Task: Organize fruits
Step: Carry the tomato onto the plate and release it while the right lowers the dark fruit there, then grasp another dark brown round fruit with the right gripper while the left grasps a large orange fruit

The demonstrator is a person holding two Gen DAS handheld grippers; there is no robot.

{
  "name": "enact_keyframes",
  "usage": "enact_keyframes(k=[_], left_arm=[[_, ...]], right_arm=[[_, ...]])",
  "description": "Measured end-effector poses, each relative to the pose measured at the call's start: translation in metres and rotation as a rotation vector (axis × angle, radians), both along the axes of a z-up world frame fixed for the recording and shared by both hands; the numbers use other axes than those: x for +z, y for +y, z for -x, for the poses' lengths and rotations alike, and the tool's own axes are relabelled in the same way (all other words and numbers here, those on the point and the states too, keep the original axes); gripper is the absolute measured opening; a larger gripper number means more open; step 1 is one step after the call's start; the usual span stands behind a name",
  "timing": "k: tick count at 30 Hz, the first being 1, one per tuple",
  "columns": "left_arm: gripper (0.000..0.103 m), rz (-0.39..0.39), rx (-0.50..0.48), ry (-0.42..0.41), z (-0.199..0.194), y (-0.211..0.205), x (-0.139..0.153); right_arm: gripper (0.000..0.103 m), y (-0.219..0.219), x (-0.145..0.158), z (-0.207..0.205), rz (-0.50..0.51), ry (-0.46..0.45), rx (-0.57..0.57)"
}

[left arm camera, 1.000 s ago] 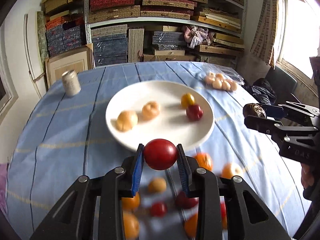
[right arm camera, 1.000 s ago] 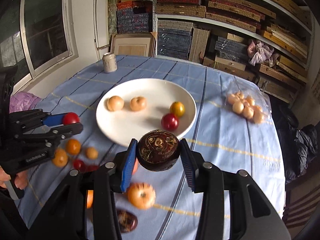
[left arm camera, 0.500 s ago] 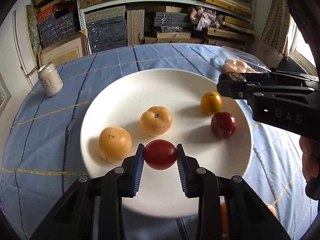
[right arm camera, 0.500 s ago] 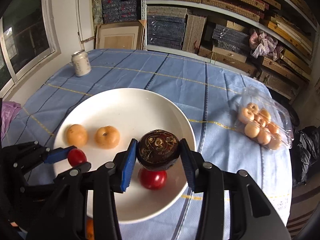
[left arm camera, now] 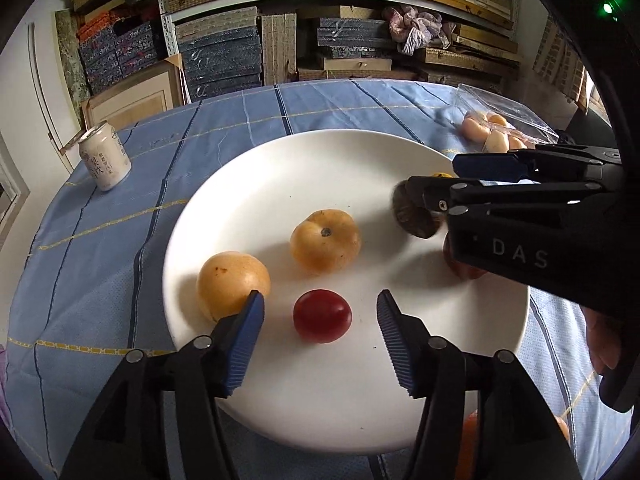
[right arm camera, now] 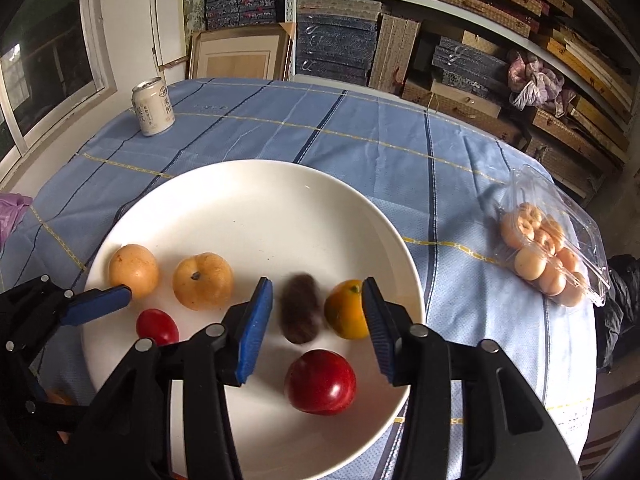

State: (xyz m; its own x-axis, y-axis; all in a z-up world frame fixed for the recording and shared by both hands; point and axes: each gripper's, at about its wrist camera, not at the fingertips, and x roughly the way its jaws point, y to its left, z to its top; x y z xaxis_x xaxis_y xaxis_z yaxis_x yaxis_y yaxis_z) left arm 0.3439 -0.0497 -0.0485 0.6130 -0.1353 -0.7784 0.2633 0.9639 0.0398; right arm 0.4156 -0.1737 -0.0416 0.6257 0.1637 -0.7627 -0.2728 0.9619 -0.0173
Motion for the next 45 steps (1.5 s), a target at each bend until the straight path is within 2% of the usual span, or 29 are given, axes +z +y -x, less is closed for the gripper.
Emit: enact_keyframes(k=[4,8,10,12,14,16,19,22,26,30,33,35,37,39,44,45], left_arm=[[0.06,-0.003,0.008,-0.018,0.007,0.002,0.009],[0.065,0.041,0.016,-0.034,0.021,0.012,0.027],[0.069,0.046,0.02,-0.052,0.032,0.017,0.037],[0.072,0.057,0.019,-0.068,0.048,0.023,0.048],[0.076,0.072,0.016,-0.086,0.069,0.031,0.058],[0.081,0.089,0.007,-0.105,0.094,0.038,0.065],[0.084,0.07,-0.011,-0.13,0.137,0.048,0.063],[0.087,0.052,-0.006,-0.125,0.178,0.063,0.047],[0.087,0.03,0.032,-0.089,0.202,0.078,0.016],[0.087,0.034,0.075,-0.043,0.205,0.087,-0.01],[0.087,-0.018,0.093,-0.046,0.201,0.086,-0.022],[0.087,-0.019,0.099,-0.037,0.197,0.087,-0.025],[0.087,-0.019,0.111,-0.031,0.193,0.089,-0.026],[0.087,-0.007,0.126,-0.013,0.188,0.092,-0.028],[0.086,0.01,0.137,0.002,0.183,0.096,-0.029],[0.085,0.007,0.138,-0.004,0.183,0.095,-0.028]], right_arm=[[0.045,-0.009,0.008,0.01,-0.016,-0.017,-0.01],[0.046,-0.02,0.022,0.034,-0.049,-0.039,-0.008],[0.05,-0.025,0.03,0.054,-0.066,-0.056,-0.005],[0.068,-0.031,0.039,0.079,-0.083,-0.076,-0.004],[0.076,-0.035,0.048,0.111,-0.093,-0.106,-0.001],[0.076,-0.041,0.052,0.146,-0.116,-0.12,0.018],[0.077,-0.048,0.041,0.2,-0.121,-0.107,0.048],[0.079,-0.049,0.017,0.243,-0.095,-0.087,0.056],[0.083,-0.046,-0.015,0.28,-0.073,-0.072,0.051],[0.083,-0.037,-0.036,0.291,-0.065,-0.069,0.05],[0.083,-0.03,-0.042,0.289,-0.059,-0.06,0.052],[0.083,-0.027,-0.044,0.287,-0.042,-0.061,0.048],[0.08,-0.026,-0.045,0.284,-0.038,-0.06,0.044],[0.073,-0.025,-0.048,0.279,-0.035,-0.036,0.042],[0.069,-0.02,-0.054,0.273,-0.036,-0.024,0.048],[0.064,-0.02,-0.055,0.272,-0.043,-0.023,0.048]])
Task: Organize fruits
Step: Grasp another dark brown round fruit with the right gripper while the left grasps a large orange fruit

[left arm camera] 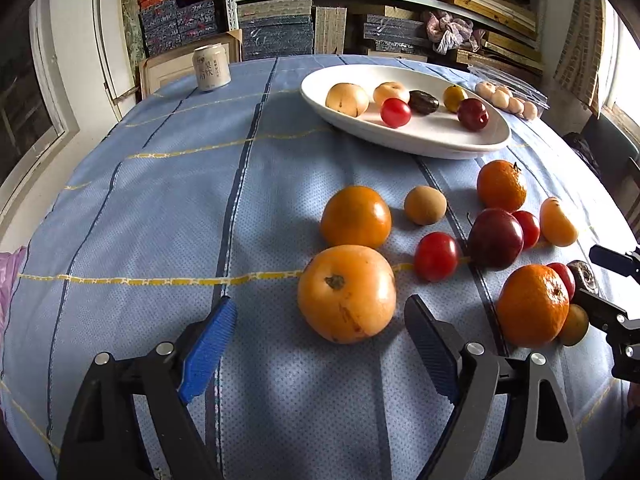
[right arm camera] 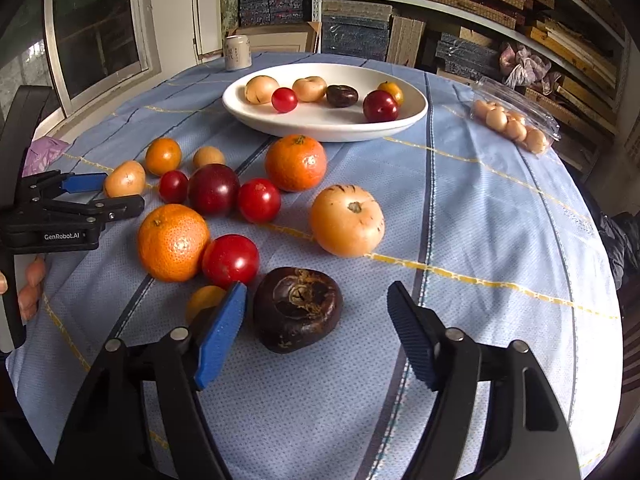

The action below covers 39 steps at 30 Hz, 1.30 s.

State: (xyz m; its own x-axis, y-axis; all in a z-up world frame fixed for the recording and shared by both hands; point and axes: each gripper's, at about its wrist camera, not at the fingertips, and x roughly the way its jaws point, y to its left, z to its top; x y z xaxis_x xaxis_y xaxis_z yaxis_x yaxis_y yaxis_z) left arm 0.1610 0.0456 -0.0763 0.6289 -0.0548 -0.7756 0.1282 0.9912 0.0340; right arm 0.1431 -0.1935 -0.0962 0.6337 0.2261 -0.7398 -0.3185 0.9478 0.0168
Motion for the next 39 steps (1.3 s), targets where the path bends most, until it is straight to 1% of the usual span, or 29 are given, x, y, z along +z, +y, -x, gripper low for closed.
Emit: enact_keyframes(k=[2,4,7,9,10,11,12,13,16,19,25,27,39], left_arm=[[0.077,-0.009,-0.009,-0.004,0.0,-0.002,0.0],[0.074,-0.017,-0.021,0.005,-0.002,-0.005,-0.001],[0.074,-0.017,-0.021,-0.003,-0.004,-0.006,0.0],[0.073,-0.003,-0.025,-0.01,-0.004,-0.006,0.001],[0.066,0.0,-0.027,-0.011,-0.004,-0.006,0.001],[0.053,0.005,-0.035,-0.009,-0.004,-0.006,0.001],[0.049,0.007,-0.045,-0.004,-0.004,-0.007,0.0],[0.044,0.005,-0.052,-0.001,-0.004,-0.008,0.0],[0.044,-0.013,-0.062,-0.009,-0.001,-0.013,0.0],[0.044,0.002,-0.057,-0.006,0.0,-0.011,0.0],[0.044,0.018,-0.054,-0.002,0.002,-0.007,0.001],[0.044,0.022,-0.056,0.0,0.003,-0.007,0.002],[0.044,0.043,-0.075,-0.037,0.014,-0.013,0.021]], right_arm=[[0.06,-0.001,-0.001,-0.001,-0.017,0.014,0.002],[0.06,-0.002,-0.001,-0.001,-0.022,0.017,0.001],[0.061,-0.002,-0.001,-0.001,-0.032,0.021,-0.002],[0.061,-0.003,-0.002,0.0,-0.036,0.02,-0.001],[0.06,-0.003,-0.002,0.001,-0.039,0.021,0.002],[0.053,-0.003,-0.002,0.001,-0.045,0.024,0.005],[0.046,-0.003,-0.002,0.001,-0.053,0.029,0.011],[0.045,-0.003,-0.003,0.001,-0.061,0.039,0.021],[0.045,-0.001,-0.003,0.002,-0.05,0.032,0.024],[0.045,-0.002,-0.003,0.002,-0.062,0.037,0.025],[0.045,0.001,-0.002,0.005,-0.032,0.022,0.022],[0.044,0.0,-0.001,0.006,-0.038,0.019,0.019],[0.044,-0.006,0.018,0.013,-0.045,-0.029,0.012]])
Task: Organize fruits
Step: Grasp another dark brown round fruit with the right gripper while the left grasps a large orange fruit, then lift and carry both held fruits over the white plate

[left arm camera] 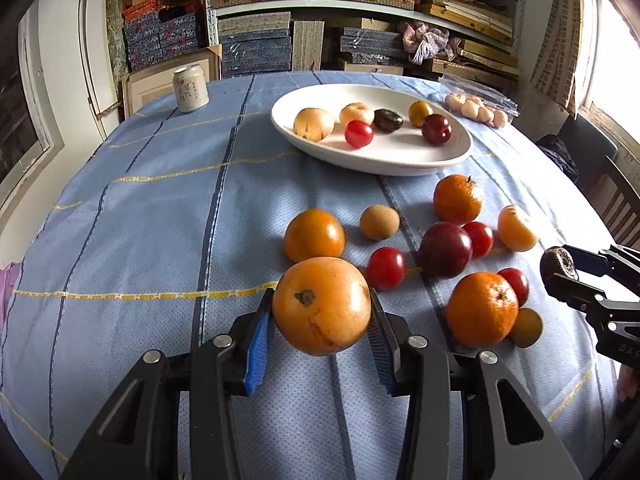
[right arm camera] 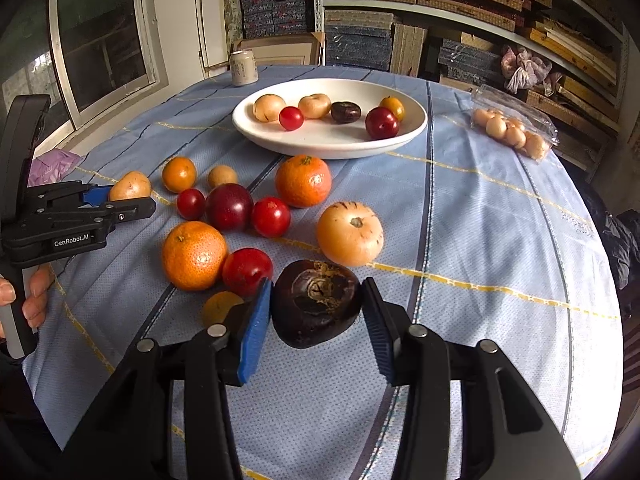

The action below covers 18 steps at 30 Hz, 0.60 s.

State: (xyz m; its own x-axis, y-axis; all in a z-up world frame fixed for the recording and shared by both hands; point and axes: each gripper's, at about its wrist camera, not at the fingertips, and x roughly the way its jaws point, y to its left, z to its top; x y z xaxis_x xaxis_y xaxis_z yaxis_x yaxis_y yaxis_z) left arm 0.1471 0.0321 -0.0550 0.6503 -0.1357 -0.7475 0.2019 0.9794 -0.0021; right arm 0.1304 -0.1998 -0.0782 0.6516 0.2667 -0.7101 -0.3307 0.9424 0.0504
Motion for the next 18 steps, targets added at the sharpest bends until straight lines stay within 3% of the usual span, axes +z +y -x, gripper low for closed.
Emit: enact_keyframes(k=[18], left_arm=[[0.044,-0.008,-0.007,-0.08,0.004,-0.02,0.04]], right_arm=[[0.044,-0.009,0.047,0.003,-0.024,-0.091,-0.03]])
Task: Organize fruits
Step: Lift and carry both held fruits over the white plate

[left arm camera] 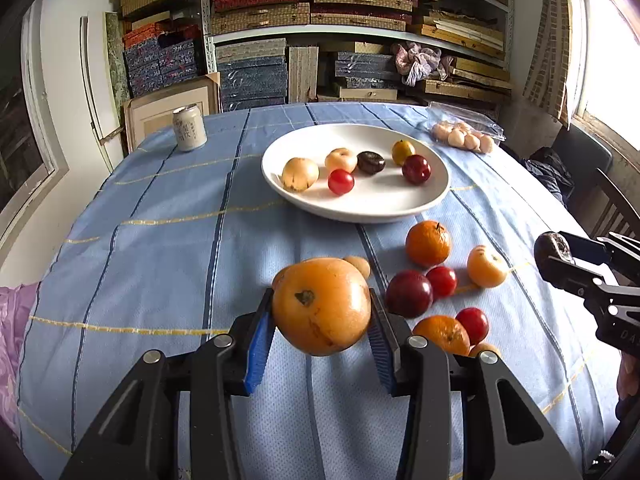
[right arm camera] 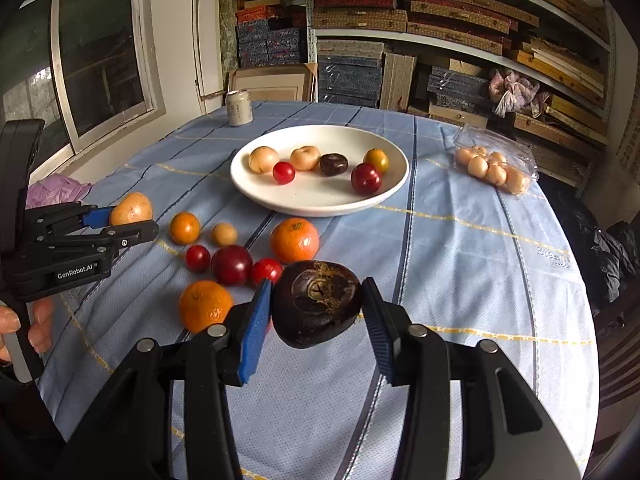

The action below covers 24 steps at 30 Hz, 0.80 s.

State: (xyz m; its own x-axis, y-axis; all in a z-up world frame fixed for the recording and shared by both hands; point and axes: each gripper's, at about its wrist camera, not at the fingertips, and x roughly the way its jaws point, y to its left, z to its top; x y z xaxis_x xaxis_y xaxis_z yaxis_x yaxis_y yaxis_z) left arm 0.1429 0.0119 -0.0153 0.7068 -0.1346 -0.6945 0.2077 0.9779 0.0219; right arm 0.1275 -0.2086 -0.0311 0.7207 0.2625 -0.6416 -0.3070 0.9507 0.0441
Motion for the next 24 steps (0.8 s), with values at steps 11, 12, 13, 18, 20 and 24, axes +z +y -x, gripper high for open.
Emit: enact_keyframes(k=[11,12,13,18,20,24], left_arm=[[0.044,0.018,0.008,-0.001,-0.022,0.002,0.009],[0.044,0.021,0.01,0.0,-0.025,0.002,0.01],[0.044,0.019,0.012,-0.003,-0.028,0.001,0.012],[0.044,0.006,0.005,-0.009,-0.048,-0.004,0.018],[0.044,0.009,0.0,-0.01,-0.057,-0.008,0.021],[0.044,0.01,-0.008,-0.006,-0.077,-0.016,0.022]], right_arm=[[0.044,-0.007,0.017,-0.018,-0.004,-0.011,-0.019],[0.044,-0.007,0.019,-0.02,-0.001,-0.013,-0.02],[0.044,-0.006,0.021,-0.023,0.0,-0.017,-0.02],[0.044,-0.002,0.033,-0.04,0.01,-0.033,-0.012],[0.044,-0.002,0.038,-0.051,0.008,-0.034,-0.011],[0.044,-0.002,0.048,-0.077,0.003,-0.031,-0.015]])
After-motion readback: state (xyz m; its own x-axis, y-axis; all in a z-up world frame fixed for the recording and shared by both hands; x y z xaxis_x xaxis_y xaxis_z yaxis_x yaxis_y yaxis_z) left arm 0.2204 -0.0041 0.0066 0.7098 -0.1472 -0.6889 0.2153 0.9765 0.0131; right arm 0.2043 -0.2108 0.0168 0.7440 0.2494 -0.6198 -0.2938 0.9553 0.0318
